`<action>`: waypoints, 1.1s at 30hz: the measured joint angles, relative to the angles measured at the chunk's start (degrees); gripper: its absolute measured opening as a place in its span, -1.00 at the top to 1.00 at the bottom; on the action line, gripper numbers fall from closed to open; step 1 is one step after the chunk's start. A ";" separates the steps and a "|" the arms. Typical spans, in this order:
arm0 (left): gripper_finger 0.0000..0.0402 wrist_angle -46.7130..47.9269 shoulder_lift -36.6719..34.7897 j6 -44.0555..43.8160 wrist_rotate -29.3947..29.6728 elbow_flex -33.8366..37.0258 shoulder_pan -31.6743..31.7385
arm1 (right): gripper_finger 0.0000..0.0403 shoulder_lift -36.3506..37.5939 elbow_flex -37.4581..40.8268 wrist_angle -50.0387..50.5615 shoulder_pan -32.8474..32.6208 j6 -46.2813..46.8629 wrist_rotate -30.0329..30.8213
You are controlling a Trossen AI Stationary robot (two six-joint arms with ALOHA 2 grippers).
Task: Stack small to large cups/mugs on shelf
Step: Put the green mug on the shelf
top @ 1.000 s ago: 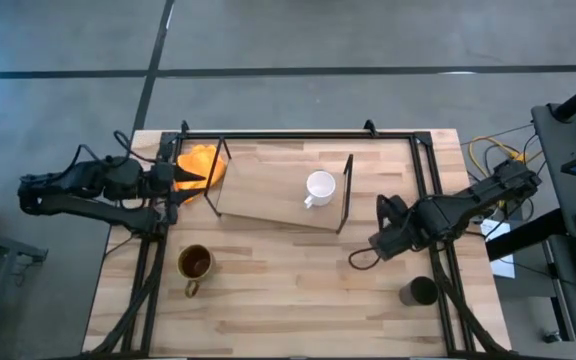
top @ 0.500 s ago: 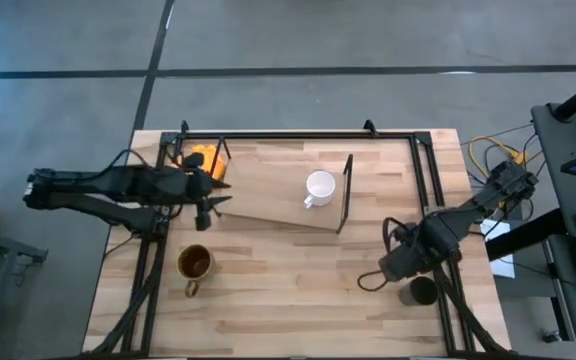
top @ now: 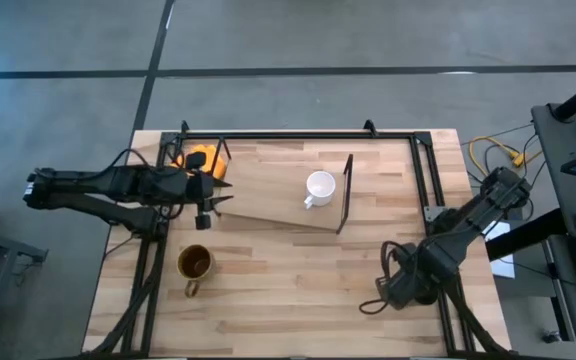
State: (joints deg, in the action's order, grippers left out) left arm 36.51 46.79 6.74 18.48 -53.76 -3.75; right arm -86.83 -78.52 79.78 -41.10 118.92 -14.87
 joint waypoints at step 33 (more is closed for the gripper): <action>0.43 28.50 22.32 -57.44 -25.97 -2.99 -19.78 | 0.66 -0.23 0.07 -3.52 3.18 -43.90 58.46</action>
State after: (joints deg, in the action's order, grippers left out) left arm 65.01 69.10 -50.70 -7.49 -56.75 -23.53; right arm -87.07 -78.46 76.25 -37.92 75.02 43.59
